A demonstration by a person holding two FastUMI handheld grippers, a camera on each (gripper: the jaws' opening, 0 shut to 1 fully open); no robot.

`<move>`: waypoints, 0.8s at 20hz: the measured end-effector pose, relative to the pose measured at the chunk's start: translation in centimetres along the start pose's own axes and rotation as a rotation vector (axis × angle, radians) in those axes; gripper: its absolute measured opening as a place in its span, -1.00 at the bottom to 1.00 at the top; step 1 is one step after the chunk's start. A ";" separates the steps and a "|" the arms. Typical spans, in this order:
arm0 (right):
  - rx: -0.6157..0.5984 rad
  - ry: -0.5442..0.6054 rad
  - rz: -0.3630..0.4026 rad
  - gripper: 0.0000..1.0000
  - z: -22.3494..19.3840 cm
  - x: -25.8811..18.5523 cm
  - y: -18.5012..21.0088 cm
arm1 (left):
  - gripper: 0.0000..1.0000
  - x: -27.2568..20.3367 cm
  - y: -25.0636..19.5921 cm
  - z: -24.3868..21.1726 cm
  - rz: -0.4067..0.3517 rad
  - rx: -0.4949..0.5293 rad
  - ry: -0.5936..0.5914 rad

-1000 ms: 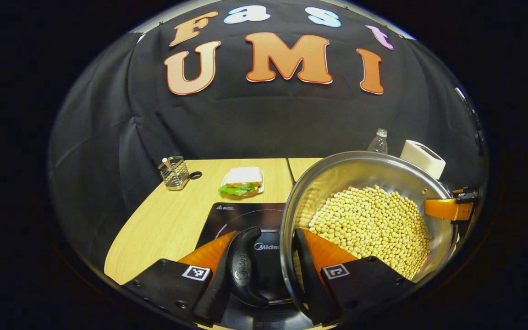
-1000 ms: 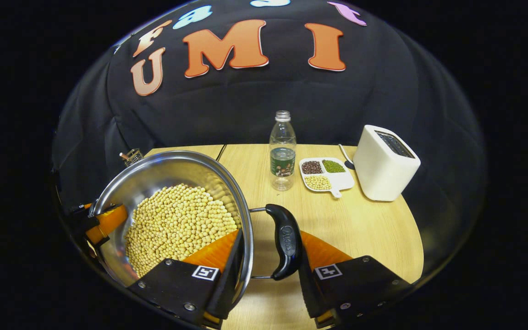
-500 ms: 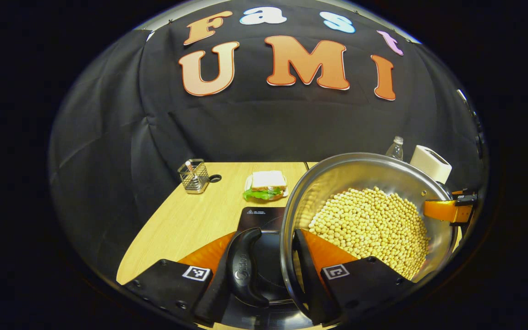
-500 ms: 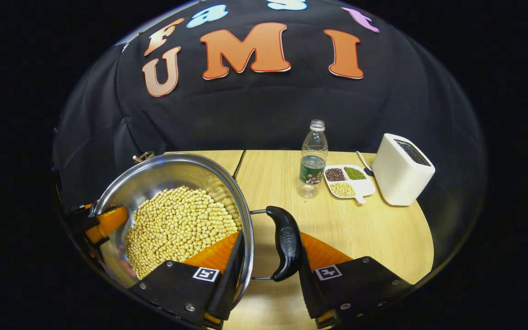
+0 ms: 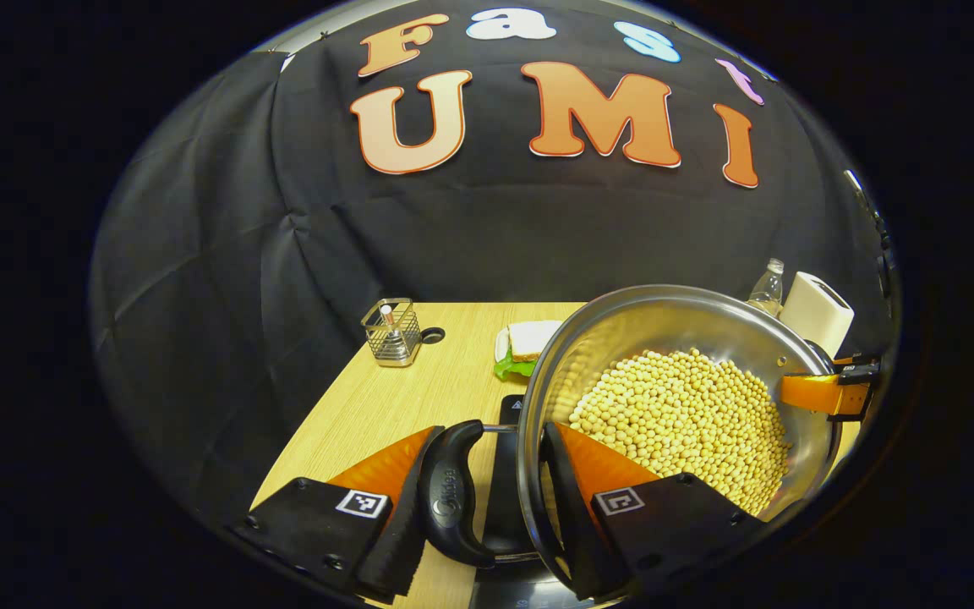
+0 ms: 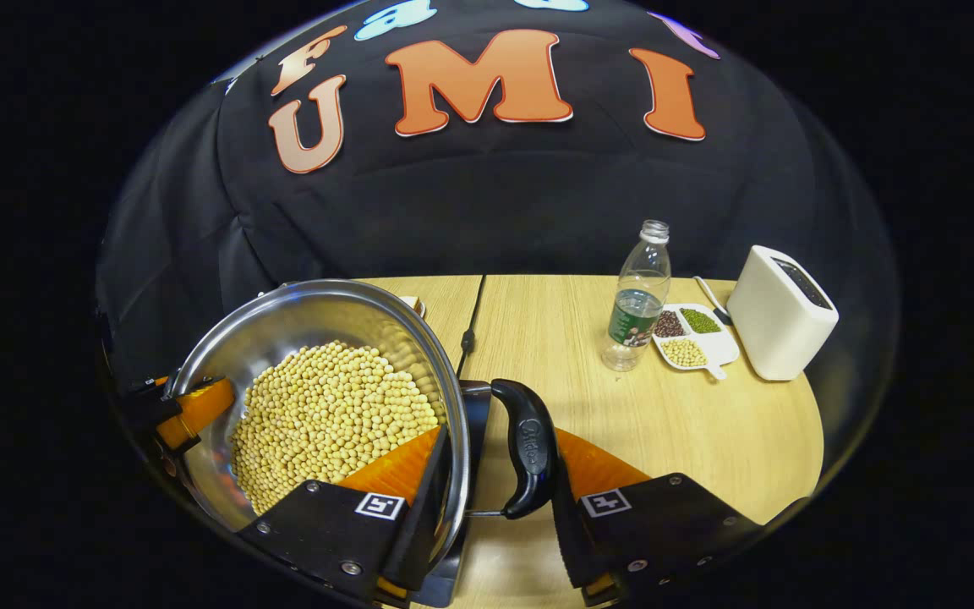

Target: First push the handle of the pot to place it horizontally, then grasp the pot with both hands and set it on the induction cooktop.

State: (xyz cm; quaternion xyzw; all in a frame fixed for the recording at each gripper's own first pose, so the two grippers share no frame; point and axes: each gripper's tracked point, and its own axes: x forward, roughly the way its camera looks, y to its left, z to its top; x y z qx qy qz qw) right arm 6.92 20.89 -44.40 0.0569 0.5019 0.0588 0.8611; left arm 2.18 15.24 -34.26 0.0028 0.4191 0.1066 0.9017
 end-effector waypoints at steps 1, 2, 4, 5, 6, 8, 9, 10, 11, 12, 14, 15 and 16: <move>-0.002 0.008 -0.003 0.23 -0.2 0.7 0.4 | 0.48 0.1 -0.1 -0.1 0.000 0.000 0.009; -0.004 0.018 -0.006 0.23 -0.5 1.3 0.5 | 0.42 0.4 -0.2 -0.2 -0.002 -0.002 0.019; -0.004 0.030 -0.013 0.23 -0.7 2.0 1.0 | 0.43 0.6 -0.2 -0.4 -0.009 -0.008 0.042; -0.005 0.034 -0.017 0.23 -0.8 2.5 1.1 | 0.49 0.7 -0.2 -0.3 -0.013 -0.007 0.047; -0.006 0.038 -0.020 0.23 -0.9 2.8 1.2 | 0.49 0.7 -0.1 -0.3 -0.014 -0.005 0.050; -0.005 0.051 -0.025 0.23 -1.2 3.3 1.3 | 0.49 0.8 -0.1 -0.3 -0.018 -0.003 0.057; -0.004 0.055 -0.027 0.23 -1.3 3.6 1.5 | 0.49 0.8 -0.1 -0.3 -0.021 -0.006 0.064; -0.006 0.058 -0.031 0.23 -1.4 3.8 1.6 | 0.49 1.0 -0.2 -0.5 -0.025 -0.009 0.069; -0.011 0.061 -0.035 0.23 -1.5 4.0 1.8 | 0.50 1.0 -0.1 -0.6 -0.026 -0.013 0.073; -0.015 0.069 -0.039 0.23 -1.8 4.2 1.9 | 0.43 1.1 -0.2 -0.6 -0.029 -0.015 0.077; -0.015 0.087 -0.045 0.23 -2.0 4.8 2.1 | 0.43 1.5 -0.4 -1.0 -0.037 -0.017 0.095; -0.014 0.096 -0.050 0.23 -2.1 5.2 2.3 | 0.49 1.6 -0.4 -1.0 -0.040 -0.019 0.104; -0.014 0.103 -0.054 0.23 -2.3 5.4 2.2 | 0.49 1.6 -0.3 -0.8 -0.041 -0.020 0.109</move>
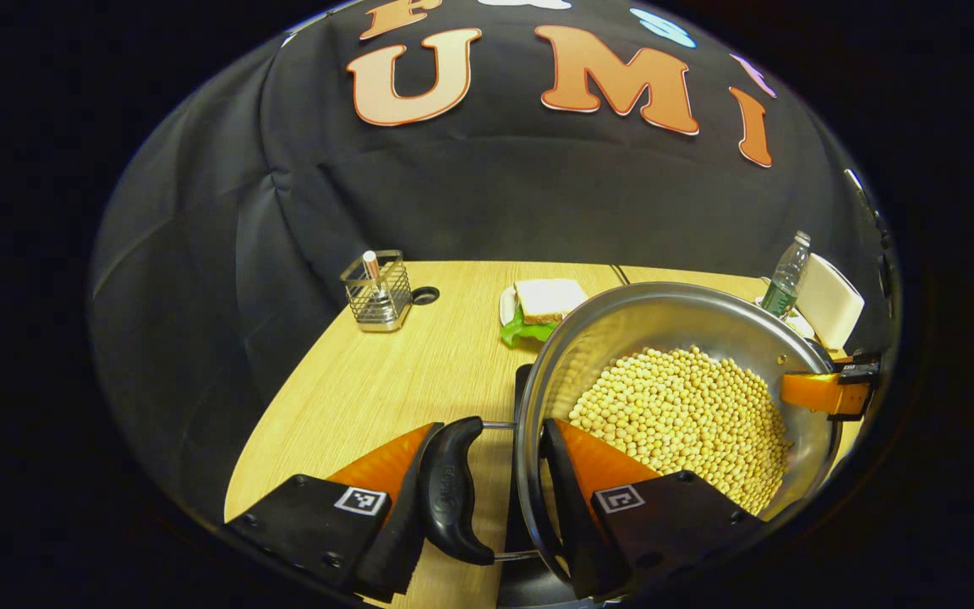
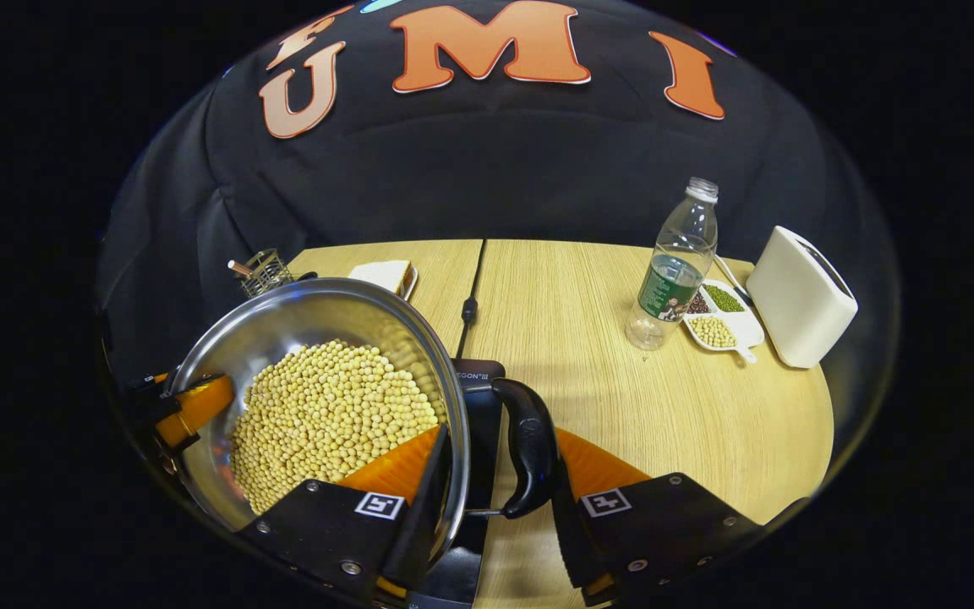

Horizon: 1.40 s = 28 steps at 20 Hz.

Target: First push the handle of the pot to place it horizontally, then grasp the pot with both hands and set it on the induction cooktop.

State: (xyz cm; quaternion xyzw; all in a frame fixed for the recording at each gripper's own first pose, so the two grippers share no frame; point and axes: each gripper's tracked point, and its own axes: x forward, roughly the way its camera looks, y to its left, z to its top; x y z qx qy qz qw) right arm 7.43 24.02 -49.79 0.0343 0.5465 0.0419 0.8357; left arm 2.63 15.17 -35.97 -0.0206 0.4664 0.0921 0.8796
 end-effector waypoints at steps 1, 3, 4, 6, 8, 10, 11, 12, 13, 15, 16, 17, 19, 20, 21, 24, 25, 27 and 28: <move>0.002 0.007 -0.002 0.23 -0.1 0.2 0.2 | 0.49 -0.1 0.2 0.2 -0.001 -0.001 0.000; 0.009 0.012 -0.004 0.24 -0.3 0.5 0.4 | 0.49 -0.2 0.2 0.3 -0.004 -0.005 0.002; 0.018 0.020 -0.004 0.24 -0.5 0.7 0.4 | 0.50 -0.2 0.2 0.2 -0.004 -0.008 0.004; 0.028 0.014 -0.008 0.23 -0.1 0.7 0.4 | 0.49 -0.2 0.4 0.5 -0.011 -0.009 0.003; 0.019 0.011 -0.020 0.23 -0.4 0.7 0.3 | 0.56 0.2 0.5 0.2 -0.018 -0.005 0.002; 0.015 0.022 -0.003 0.19 -0.3 0.6 0.6 | 0.56 0.1 0.2 0.0 0.000 0.027 0.011; 0.025 0.037 0.013 0.32 -0.5 0.2 0.9 | 0.67 0.0 0.3 0.2 0.018 0.074 -0.004; 0.026 0.034 0.019 0.36 -0.5 0.0 0.9 | 0.74 -0.2 0.3 0.2 0.041 0.130 -0.018; 0.012 0.015 0.013 0.42 0.0 -0.4 0.6 | 0.77 -0.5 0.3 0.4 0.066 0.176 -0.036; -0.011 -0.041 -0.009 0.51 1.1 -1.6 -0.2 | 0.84 -1.4 0.6 1.3 0.115 0.204 -0.082; -0.014 -0.061 -0.012 0.54 1.6 -2.6 -0.6 | 0.84 -1.8 0.8 2.1 0.132 0.195 -0.114; -0.018 -0.076 -0.007 0.60 1.9 -3.7 -0.8 | 0.84 -2.4 0.9 2.8 0.152 0.178 -0.131; -0.022 -0.155 -0.018 0.68 3.5 -5.8 -2.5 | 1.00 -3.9 1.7 4.0 0.213 0.174 -0.163; -0.023 -0.198 -0.031 0.70 4.4 -7.1 -3.6 | 0.89 -4.7 1.6 4.9 0.240 0.167 -0.190; -0.024 -0.234 -0.028 0.70 5.1 -8.6 -4.3 | 0.89 -5.6 1.4 5.8 0.258 0.153 -0.224; -0.034 -0.338 -0.012 0.71 6.4 -13.1 -6.3 | 0.88 -8.6 -0.2 8.2 0.252 0.102 -0.330; -0.046 -0.385 -0.019 0.70 6.9 -14.7 -7.1 | 0.88 -9.7 -0.4 8.9 0.256 0.075 -0.359; -0.073 -0.485 -0.047 0.70 8.2 -17.9 -8.8 | 0.89 -12.2 -1.4 10.3 0.253 0.021 -0.414; -0.082 -0.536 -0.059 0.70 8.7 -19.7 -9.7 | 0.89 -13.4 -1.9 11.0 0.249 0.001 -0.444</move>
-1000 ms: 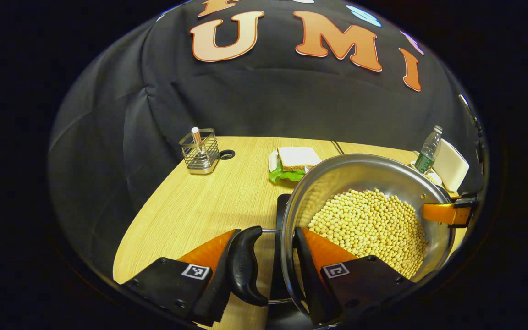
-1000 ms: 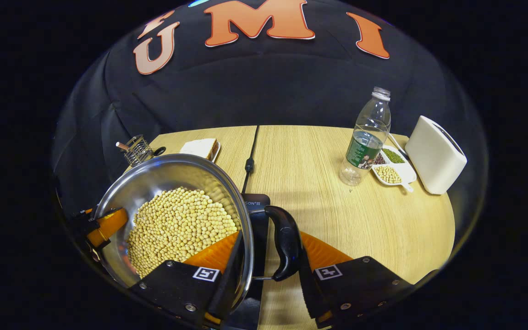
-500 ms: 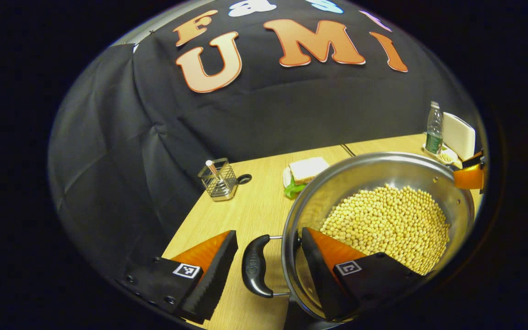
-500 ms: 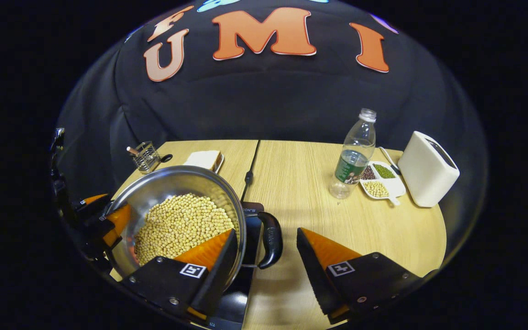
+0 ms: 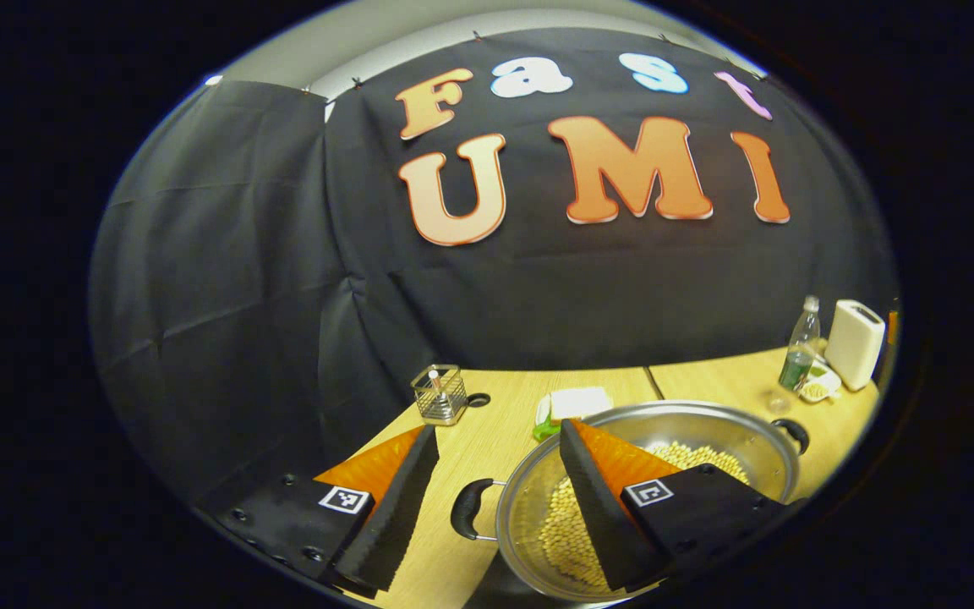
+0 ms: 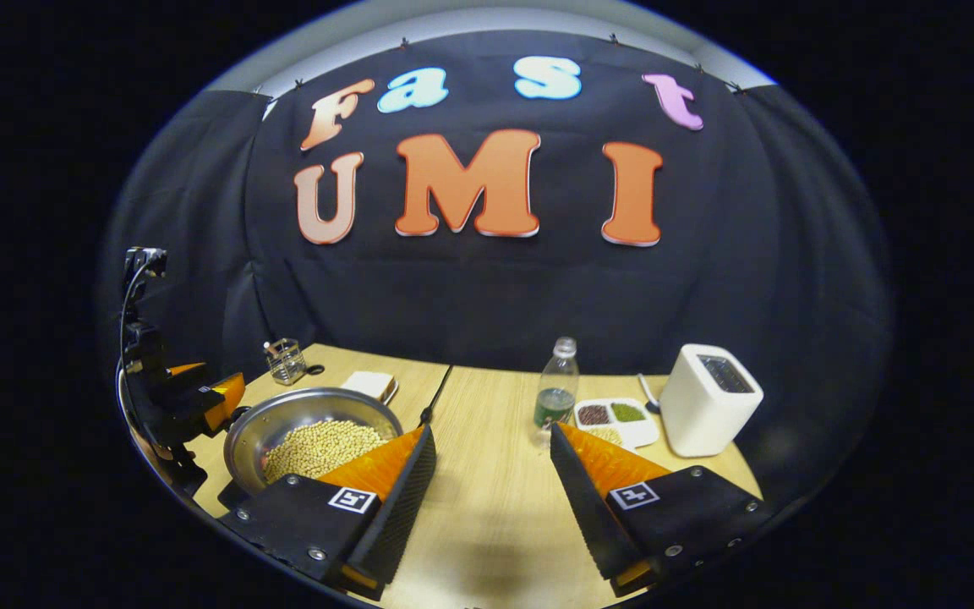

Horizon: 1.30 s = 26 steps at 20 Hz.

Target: First push the handle of the pot to place it horizontally, then grasp the pot with both hands and set it on the induction cooktop.

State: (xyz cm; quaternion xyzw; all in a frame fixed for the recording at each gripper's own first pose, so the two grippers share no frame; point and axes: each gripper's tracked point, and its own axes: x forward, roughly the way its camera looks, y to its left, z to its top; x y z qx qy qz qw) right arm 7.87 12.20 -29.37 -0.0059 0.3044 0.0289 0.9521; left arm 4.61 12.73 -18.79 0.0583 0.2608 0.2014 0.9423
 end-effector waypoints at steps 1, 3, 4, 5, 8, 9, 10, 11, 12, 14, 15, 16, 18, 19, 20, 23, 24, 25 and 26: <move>-0.004 -0.045 -0.006 0.71 1.2 -1.2 -0.8 | 0.89 -1.0 -0.3 1.4 0.000 -0.014 -0.033; -0.007 -0.117 -0.026 0.70 3.5 -3.3 -2.4 | 0.89 -3.1 -0.8 4.5 0.001 -0.029 -0.102; -0.010 -0.147 -0.039 0.70 4.1 -4.2 -3.3 | 0.88 -4.2 -1.0 5.8 0.002 -0.036 -0.135; -0.006 -0.170 -0.051 0.70 5.0 -5.3 -4.3 | 0.73 -5.4 -1.5 7.2 -0.005 -0.044 -0.164; 0.014 -0.241 -0.072 0.70 7.1 -7.8 -6.7 | 0.88 -9.0 -3.7 11.0 -0.058 -0.074 -0.234; 0.016 -0.265 -0.078 0.70 7.9 -8.2 -7.4 | 0.88 -10.0 -4.8 12.2 -0.089 -0.077 -0.253; 0.021 -0.271 -0.096 0.70 8.3 -8.5 -8.4 | 0.94 -10.9 -5.6 13.3 -0.117 -0.079 -0.275; 0.024 -0.277 -0.108 0.71 8.5 -9.0 -9.1 | 1.00 -11.8 -6.0 14.2 -0.125 -0.092 -0.294; 0.028 -0.296 -0.111 0.72 9.0 -9.5 -9.6 | 1.00 -12.6 -6.7 14.9 -0.145 -0.110 -0.307; 0.028 -0.337 -0.115 0.71 10.2 -10.7 -10.4 | 1.00 -14.0 -7.9 16.4 -0.188 -0.152 -0.319; 0.024 -0.360 -0.121 0.71 10.8 -11.4 -10.7 | 1.00 -14.9 -8.2 17.3 -0.202 -0.166 -0.330; 0.018 -0.383 -0.132 0.71 11.5 -12.0 -11.3 | 1.00 -15.5 -8.0 18.1 -0.212 -0.181 -0.339; -0.003 -0.405 -0.184 0.72 12.6 -13.2 -12.7 | 1.00 -16.7 -8.8 19.5 -0.252 -0.210 -0.346; -0.011 -0.409 -0.197 0.89 12.9 -13.6 -12.9 | 1.00 -17.3 -9.2 20.3 -0.271 -0.219 -0.348; -0.016 -0.425 -0.194 0.80 13.6 -14.2 -12.9 | 1.00 -17.9 -9.3 21.0 -0.282 -0.224 -0.358; -0.005 -0.468 -0.143 0.83 15.0 -16.1 -11.7 | 1.00 -19.5 -9.5 22.7 -0.293 -0.210 -0.376; 0.000 -0.465 -0.135 0.92 15.1 -16.7 -11.8 | 1.00 -20.0 -9.5 22.6 -0.284 -0.204 -0.365; 0.005 -0.464 -0.139 0.94 15.4 -17.2 -12.0 | 1.00 -20.4 -9.2 22.4 -0.271 -0.202 -0.345; 0.004 -0.476 -0.147 0.94 15.9 -17.6 -12.1 | 1.00 -21.0 -9.7 22.7 -0.284 -0.211 -0.342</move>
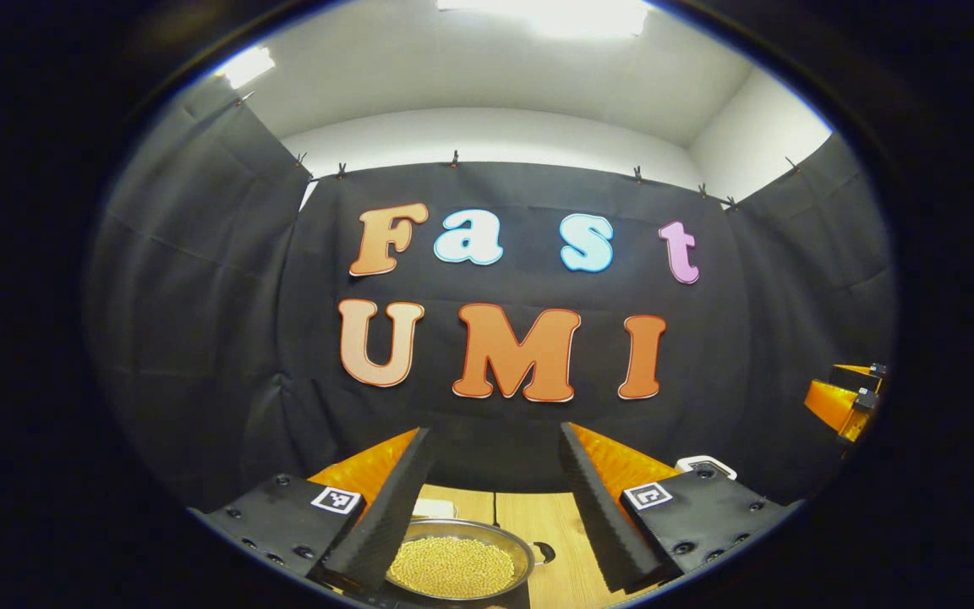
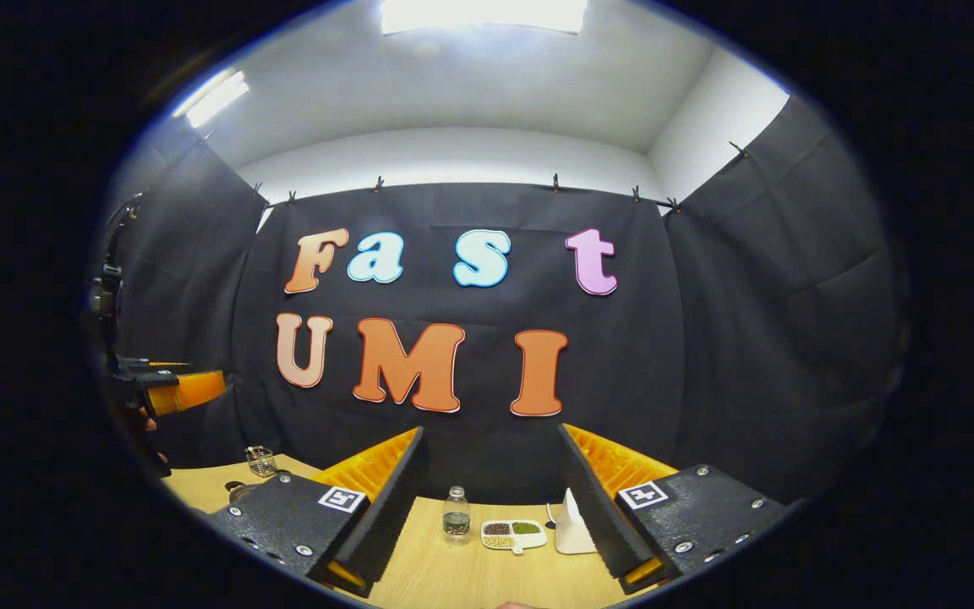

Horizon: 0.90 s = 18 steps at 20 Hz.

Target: First push the handle of the pot to place it horizontally, then grasp the pot with both hands and set it on the induction cooktop.

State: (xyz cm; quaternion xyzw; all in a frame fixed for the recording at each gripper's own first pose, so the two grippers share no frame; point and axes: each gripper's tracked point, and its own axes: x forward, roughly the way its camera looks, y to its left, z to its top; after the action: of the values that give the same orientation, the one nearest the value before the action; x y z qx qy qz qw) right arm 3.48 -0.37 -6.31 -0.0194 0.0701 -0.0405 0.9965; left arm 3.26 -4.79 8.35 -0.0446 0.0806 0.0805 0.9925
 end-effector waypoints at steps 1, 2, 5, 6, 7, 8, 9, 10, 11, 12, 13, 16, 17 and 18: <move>-0.008 -0.016 -0.002 0.87 0.5 -0.1 -0.1 | 1.00 -0.1 -0.5 0.5 -0.013 -0.008 -0.004; -0.013 -0.027 0.001 0.87 0.9 -0.2 0.1 | 0.91 -0.3 -0.5 1.1 -0.014 -0.002 -0.010; -0.004 -0.024 0.011 0.87 1.7 -0.9 0.3 | 0.96 -0.6 0.1 3.1 0.013 0.037 -0.041; -0.005 -0.019 0.012 0.94 1.9 -0.8 0.2 | 0.96 -0.9 0.0 3.2 0.017 0.046 -0.045; -0.007 -0.020 0.018 0.94 2.2 -0.9 0.3 | 0.96 -0.9 -0.1 3.4 0.015 0.049 -0.049; -0.008 -0.021 0.023 0.87 2.6 -1.1 0.3 | 0.97 -1.0 -0.1 3.6 0.015 0.049 -0.049; -0.010 -0.024 0.027 0.87 2.8 -1.2 0.4 | 0.97 -1.1 -0.3 3.7 0.012 0.049 -0.051; -0.010 -0.031 0.027 0.87 3.1 -1.3 0.3 | 0.97 -1.2 -0.2 4.1 0.011 0.050 -0.056; -0.009 -0.037 0.024 0.94 3.4 -1.5 0.4 | 0.97 -1.3 -0.4 4.3 0.007 0.050 -0.063; -0.009 -0.043 0.024 0.87 3.5 -1.5 0.4 | 0.97 -1.5 -0.5 4.6 0.001 0.047 -0.066; -0.011 -0.046 0.024 0.87 3.5 -1.6 0.4 | 0.97 -1.6 -0.8 4.7 -0.008 0.046 -0.069; -0.016 -0.057 0.021 0.87 3.8 -1.8 0.5 | 0.96 -1.8 -0.5 5.2 0.005 0.071 -0.082; -0.015 -0.057 0.023 0.88 3.7 -1.8 0.5 | 0.96 -1.9 -0.8 5.3 0.000 0.071 -0.085; -0.011 -0.054 0.027 0.88 3.6 -1.8 0.5 | 0.96 -2.0 -0.8 5.5 -0.004 0.072 -0.086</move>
State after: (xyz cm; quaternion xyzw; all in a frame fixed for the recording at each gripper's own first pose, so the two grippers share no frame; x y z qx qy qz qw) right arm 2.25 0.44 -2.48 -0.0251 0.0436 -0.0260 0.9984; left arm 2.32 -5.37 14.13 -0.0057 0.0404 0.0772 0.9962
